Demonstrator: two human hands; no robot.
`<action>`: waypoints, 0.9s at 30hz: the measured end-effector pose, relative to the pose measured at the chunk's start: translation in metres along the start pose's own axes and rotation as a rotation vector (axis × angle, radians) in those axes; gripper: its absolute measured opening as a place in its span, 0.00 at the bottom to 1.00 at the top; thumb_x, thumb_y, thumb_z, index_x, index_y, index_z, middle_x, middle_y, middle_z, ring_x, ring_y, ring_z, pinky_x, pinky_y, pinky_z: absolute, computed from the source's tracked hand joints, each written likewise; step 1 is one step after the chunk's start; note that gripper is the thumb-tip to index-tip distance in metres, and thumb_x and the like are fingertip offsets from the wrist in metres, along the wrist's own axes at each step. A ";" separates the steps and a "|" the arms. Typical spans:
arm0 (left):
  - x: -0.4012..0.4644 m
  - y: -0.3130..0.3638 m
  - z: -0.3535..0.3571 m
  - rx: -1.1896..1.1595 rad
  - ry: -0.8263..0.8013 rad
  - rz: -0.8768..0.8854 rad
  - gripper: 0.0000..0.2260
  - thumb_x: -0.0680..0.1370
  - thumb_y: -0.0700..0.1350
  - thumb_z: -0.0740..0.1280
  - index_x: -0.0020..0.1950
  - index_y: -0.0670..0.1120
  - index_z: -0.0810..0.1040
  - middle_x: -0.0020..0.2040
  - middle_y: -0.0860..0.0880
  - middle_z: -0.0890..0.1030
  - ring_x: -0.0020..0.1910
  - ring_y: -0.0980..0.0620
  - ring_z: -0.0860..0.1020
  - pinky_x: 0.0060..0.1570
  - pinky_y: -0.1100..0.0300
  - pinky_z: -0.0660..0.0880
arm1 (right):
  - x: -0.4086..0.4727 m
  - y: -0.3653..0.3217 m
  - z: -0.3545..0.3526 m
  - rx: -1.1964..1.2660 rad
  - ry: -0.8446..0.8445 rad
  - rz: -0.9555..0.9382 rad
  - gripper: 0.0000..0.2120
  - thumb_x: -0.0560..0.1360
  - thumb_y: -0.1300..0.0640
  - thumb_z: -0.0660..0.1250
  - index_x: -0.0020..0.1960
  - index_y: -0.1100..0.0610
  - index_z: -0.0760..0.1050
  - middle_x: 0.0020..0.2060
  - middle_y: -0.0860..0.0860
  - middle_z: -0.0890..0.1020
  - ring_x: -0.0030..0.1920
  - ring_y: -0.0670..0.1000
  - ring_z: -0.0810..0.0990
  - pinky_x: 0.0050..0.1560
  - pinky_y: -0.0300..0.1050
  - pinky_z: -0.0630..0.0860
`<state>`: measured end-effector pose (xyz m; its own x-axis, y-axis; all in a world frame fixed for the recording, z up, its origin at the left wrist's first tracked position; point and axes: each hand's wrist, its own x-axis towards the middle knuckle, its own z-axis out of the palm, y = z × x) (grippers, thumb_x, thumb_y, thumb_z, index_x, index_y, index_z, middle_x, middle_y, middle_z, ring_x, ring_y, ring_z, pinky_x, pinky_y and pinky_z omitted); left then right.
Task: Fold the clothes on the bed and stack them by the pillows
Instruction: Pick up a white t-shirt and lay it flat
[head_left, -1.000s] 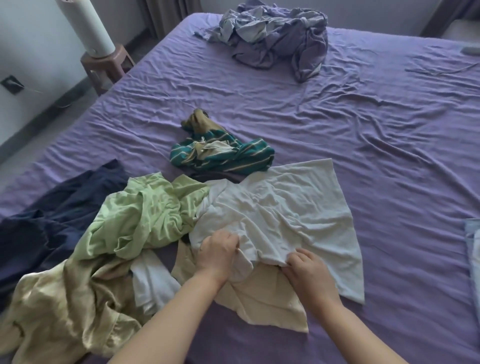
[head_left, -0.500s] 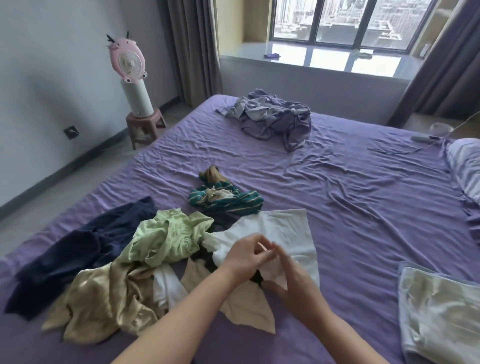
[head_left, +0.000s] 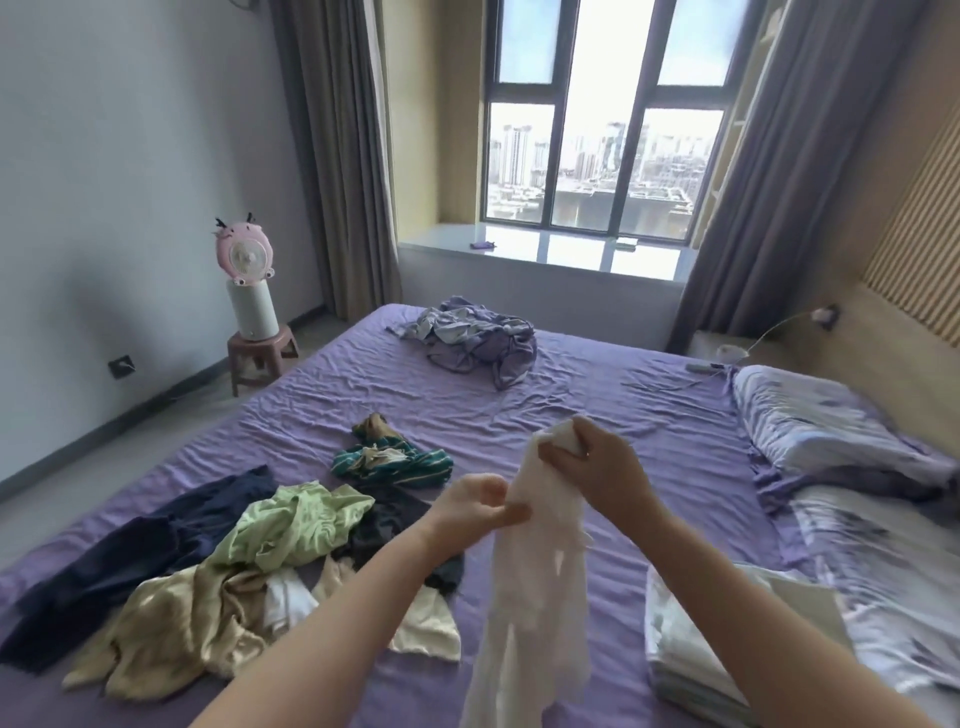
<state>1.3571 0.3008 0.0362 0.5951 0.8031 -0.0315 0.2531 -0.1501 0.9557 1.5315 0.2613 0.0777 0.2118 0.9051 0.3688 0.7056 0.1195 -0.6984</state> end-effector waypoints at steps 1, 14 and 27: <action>-0.004 0.011 0.007 -0.015 0.011 0.021 0.06 0.76 0.39 0.70 0.43 0.37 0.76 0.38 0.43 0.73 0.39 0.49 0.70 0.39 0.57 0.68 | -0.004 -0.004 -0.014 -0.011 0.010 0.010 0.14 0.70 0.56 0.72 0.36 0.62 0.70 0.29 0.53 0.72 0.33 0.53 0.66 0.34 0.44 0.59; -0.015 0.126 0.057 -0.304 -0.224 0.103 0.07 0.75 0.36 0.67 0.41 0.46 0.83 0.32 0.49 0.78 0.29 0.54 0.75 0.28 0.63 0.70 | -0.070 -0.043 -0.125 -0.419 -0.282 -0.615 0.32 0.68 0.38 0.69 0.69 0.40 0.64 0.71 0.44 0.62 0.71 0.44 0.59 0.67 0.37 0.59; -0.020 0.165 -0.013 -0.355 -0.282 0.173 0.12 0.77 0.37 0.64 0.58 0.48 0.78 0.41 0.48 0.82 0.38 0.49 0.80 0.42 0.56 0.78 | -0.040 -0.069 -0.132 0.036 0.065 -0.257 0.06 0.70 0.55 0.73 0.43 0.45 0.81 0.44 0.41 0.80 0.45 0.37 0.78 0.46 0.27 0.70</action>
<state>1.3766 0.2674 0.1987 0.8016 0.5885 0.1058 -0.1147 -0.0223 0.9932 1.5630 0.1633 0.1921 0.0729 0.8149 0.5750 0.7173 0.3577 -0.5979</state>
